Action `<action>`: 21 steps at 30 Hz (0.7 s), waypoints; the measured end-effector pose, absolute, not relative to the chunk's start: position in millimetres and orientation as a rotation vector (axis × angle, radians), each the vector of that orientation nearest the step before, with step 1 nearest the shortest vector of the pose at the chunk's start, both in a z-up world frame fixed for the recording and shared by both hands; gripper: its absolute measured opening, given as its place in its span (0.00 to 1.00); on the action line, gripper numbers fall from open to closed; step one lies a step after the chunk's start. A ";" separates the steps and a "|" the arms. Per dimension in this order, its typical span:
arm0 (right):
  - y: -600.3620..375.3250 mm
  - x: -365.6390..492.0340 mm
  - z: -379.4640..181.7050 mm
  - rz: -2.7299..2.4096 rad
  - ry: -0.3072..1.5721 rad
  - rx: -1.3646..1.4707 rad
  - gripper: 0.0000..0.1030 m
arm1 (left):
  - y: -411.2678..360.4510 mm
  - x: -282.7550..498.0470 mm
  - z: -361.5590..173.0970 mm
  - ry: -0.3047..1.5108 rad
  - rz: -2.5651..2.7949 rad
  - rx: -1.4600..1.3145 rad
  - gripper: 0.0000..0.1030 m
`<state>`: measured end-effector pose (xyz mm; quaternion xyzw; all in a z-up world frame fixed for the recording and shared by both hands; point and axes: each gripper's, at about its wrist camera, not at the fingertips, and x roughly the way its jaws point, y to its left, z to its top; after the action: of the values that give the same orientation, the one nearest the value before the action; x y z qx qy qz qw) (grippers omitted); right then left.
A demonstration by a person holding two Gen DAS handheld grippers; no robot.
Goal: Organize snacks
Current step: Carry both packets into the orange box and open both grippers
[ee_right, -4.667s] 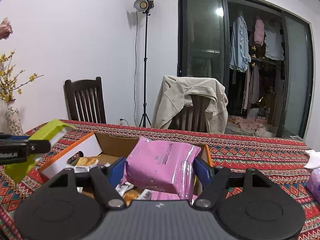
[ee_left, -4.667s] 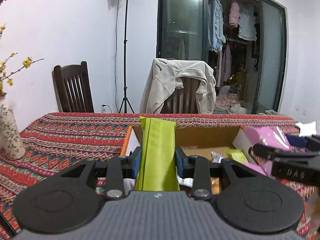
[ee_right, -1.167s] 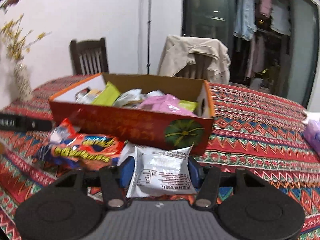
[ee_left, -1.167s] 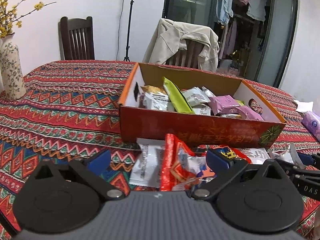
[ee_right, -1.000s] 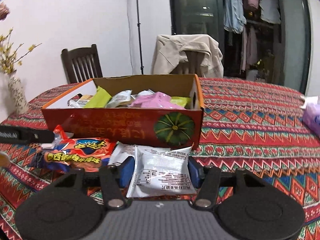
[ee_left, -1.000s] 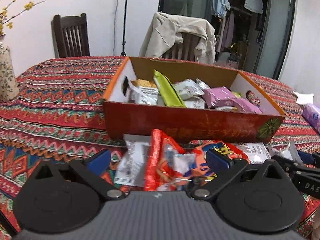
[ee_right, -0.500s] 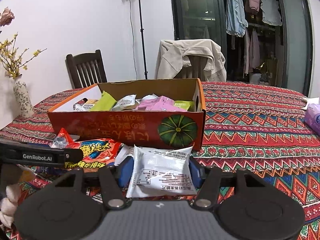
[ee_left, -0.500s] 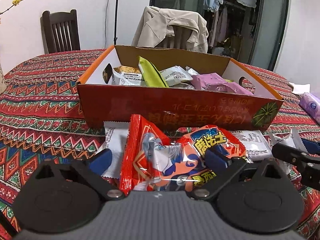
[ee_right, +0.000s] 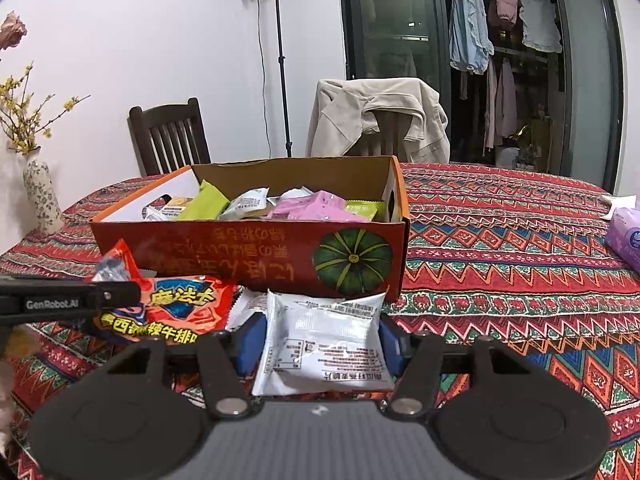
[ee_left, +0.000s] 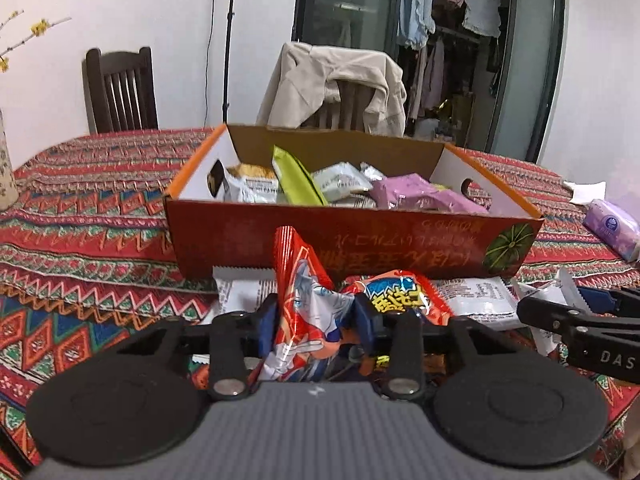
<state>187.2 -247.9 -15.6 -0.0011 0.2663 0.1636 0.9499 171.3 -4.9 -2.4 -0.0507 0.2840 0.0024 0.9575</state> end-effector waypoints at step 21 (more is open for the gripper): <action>-236.7 176.1 14.7 0.367 0.443 -0.034 0.57 | 11.7 145.4 49.6 0.430 -0.010 -0.119 0.36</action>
<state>176.1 -236.7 14.7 -0.0167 0.2184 0.1809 0.9588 145.4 11.7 49.6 -0.0592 0.2131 -0.0051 0.9752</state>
